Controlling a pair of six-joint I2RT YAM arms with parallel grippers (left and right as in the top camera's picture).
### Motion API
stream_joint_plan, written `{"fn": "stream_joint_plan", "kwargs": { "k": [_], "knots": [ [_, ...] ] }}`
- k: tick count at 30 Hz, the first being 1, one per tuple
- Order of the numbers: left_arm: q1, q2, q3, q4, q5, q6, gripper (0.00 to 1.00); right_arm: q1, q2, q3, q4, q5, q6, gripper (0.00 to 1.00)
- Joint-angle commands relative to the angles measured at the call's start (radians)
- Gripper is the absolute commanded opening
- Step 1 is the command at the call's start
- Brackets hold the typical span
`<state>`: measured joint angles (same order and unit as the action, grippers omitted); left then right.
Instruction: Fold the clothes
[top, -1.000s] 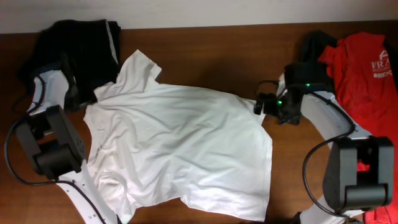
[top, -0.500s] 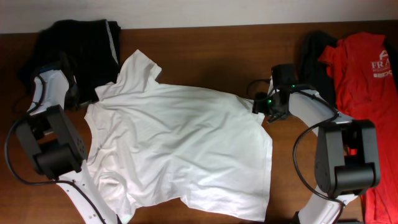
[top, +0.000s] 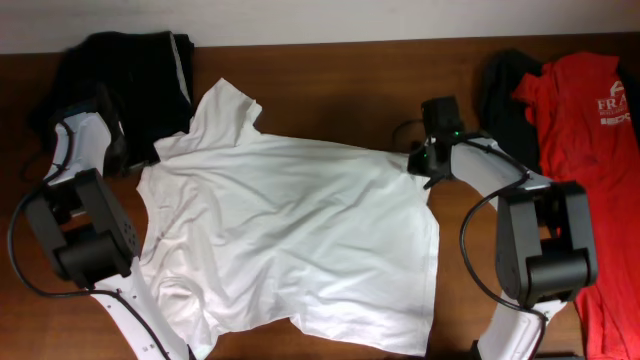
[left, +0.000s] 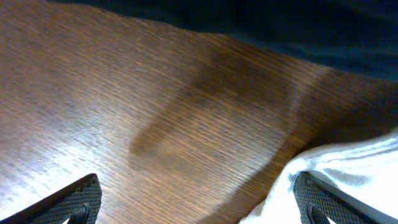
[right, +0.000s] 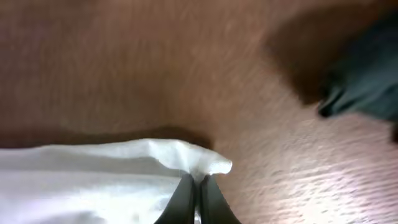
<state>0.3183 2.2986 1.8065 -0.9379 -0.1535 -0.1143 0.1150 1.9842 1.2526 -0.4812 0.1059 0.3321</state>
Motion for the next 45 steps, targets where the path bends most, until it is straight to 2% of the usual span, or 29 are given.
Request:
{"fn": "stream_joint_plan", "kwargs": {
  "k": [1,8,9,10,11,12,13,17,20,22,26,39,42,45],
  "knots": [
    [-0.014,0.05,-0.024,-0.015,0.087,-0.005,0.99,0.0,0.015,0.129,-0.026,0.143,-0.04,0.04],
    [-0.019,0.044,-0.014,-0.017,0.12,-0.005,0.98,-0.08,0.018,0.296,-0.036,0.161,-0.047,0.04],
    [-0.021,0.04,-0.008,-0.018,0.144,-0.005,0.98,-0.09,0.018,0.319,-0.048,0.157,-0.063,0.11],
    [-0.024,0.034,-0.003,-0.02,0.16,-0.005,0.98,-0.092,0.018,0.339,-0.062,0.158,-0.075,0.32],
    [-0.028,0.026,0.003,-0.022,0.168,-0.005,0.98,-0.094,0.018,0.352,-0.072,0.157,-0.09,0.63],
    [-0.033,0.016,0.006,-0.025,0.169,-0.005,0.98,-0.094,0.018,0.372,-0.098,0.159,-0.092,0.88],
    [-0.041,-0.003,0.006,-0.028,0.169,-0.005,0.98,-0.096,0.018,0.39,-0.129,0.158,-0.092,0.99],
    [-0.075,-0.124,0.006,-0.069,0.166,-0.005,0.98,-0.097,0.018,0.48,-0.282,0.164,-0.088,0.99],
    [-0.096,-0.267,0.006,-0.15,0.166,-0.005,0.98,-0.096,0.014,0.652,-0.542,0.108,-0.062,0.99],
    [-0.106,-0.336,0.006,-0.179,0.166,-0.005,0.98,-0.096,0.007,0.739,-0.668,0.095,0.004,0.99],
    [-0.121,-0.512,0.006,-0.276,0.17,-0.005,0.99,-0.096,-0.047,0.871,-0.856,0.012,0.018,0.99],
    [-0.12,-0.763,0.006,-0.613,0.169,-0.005,0.99,-0.096,-0.297,0.875,-1.218,-0.011,0.022,0.99],
    [-0.121,-0.855,0.005,-0.647,0.17,-0.005,0.99,-0.096,-0.368,0.82,-1.218,-0.048,0.017,0.99],
    [-0.121,-0.956,-0.05,-0.681,0.17,0.014,0.99,-0.096,-0.479,0.687,-1.217,-0.051,0.019,0.99]
  ]
}}
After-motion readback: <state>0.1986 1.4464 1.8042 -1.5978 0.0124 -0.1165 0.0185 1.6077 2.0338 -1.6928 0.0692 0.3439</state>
